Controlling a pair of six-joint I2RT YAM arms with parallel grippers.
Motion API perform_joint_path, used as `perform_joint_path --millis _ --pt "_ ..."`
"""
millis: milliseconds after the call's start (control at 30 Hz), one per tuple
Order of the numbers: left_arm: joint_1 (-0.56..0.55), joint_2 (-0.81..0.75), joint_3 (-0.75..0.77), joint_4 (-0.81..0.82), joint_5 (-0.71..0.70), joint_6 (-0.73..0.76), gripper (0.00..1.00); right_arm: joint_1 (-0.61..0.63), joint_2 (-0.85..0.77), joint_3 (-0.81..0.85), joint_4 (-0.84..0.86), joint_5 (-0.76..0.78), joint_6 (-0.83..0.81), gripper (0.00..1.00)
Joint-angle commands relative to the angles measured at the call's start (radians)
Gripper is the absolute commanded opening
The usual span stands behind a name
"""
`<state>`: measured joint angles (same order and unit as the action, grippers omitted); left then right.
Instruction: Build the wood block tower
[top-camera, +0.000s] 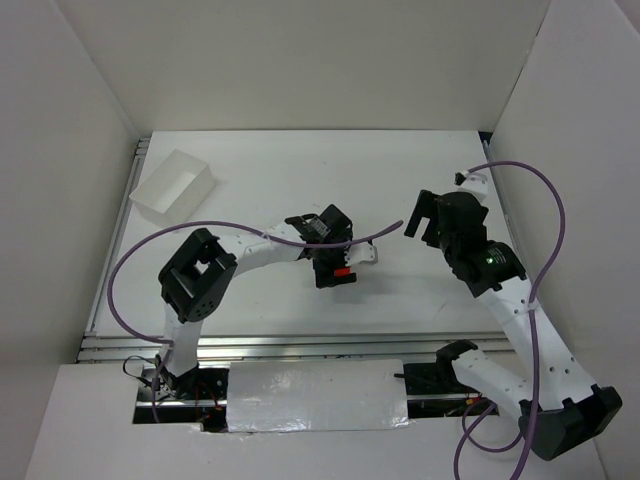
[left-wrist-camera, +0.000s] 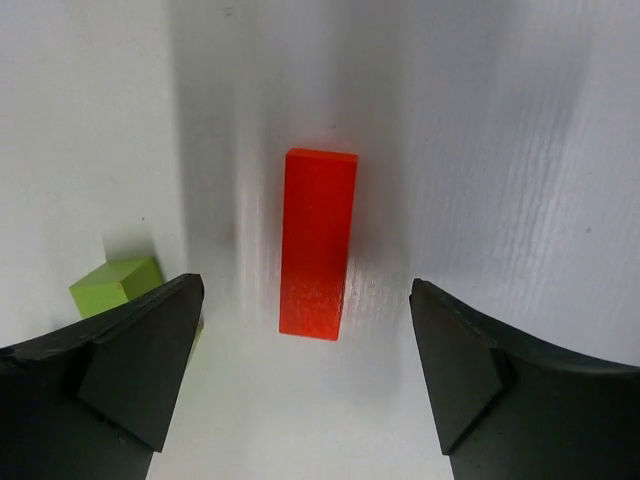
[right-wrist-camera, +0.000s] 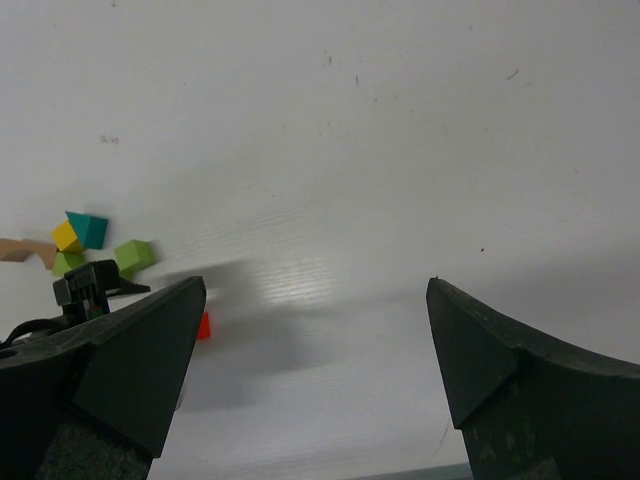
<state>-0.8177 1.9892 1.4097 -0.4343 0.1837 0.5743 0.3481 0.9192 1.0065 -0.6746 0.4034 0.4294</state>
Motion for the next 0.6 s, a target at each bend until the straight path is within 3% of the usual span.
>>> perform_joint_path --millis 0,167,300,400,433,567 --pt "0.000 -0.082 -0.008 0.023 0.030 0.004 0.99 -0.005 -0.037 0.000 0.006 -0.001 -0.004 1.00" --pt "0.028 -0.183 -0.044 0.049 0.011 -0.031 0.99 0.000 -0.042 0.006 0.007 -0.028 -0.015 1.00" --pt "0.103 -0.373 -0.180 0.184 0.023 -0.128 0.99 0.025 -0.011 0.015 0.032 -0.060 -0.044 1.00" --pt "0.199 -0.536 -0.326 0.323 -0.050 -0.333 0.99 0.052 0.032 0.020 0.073 -0.138 -0.069 1.00" --pt "0.257 -0.573 -0.365 0.398 -0.075 -0.475 0.99 0.084 0.080 0.024 0.114 -0.147 -0.076 1.00" --pt "0.415 -0.751 -0.506 0.438 -0.226 -0.889 0.99 0.167 0.291 0.127 0.142 -0.126 -0.021 1.00"
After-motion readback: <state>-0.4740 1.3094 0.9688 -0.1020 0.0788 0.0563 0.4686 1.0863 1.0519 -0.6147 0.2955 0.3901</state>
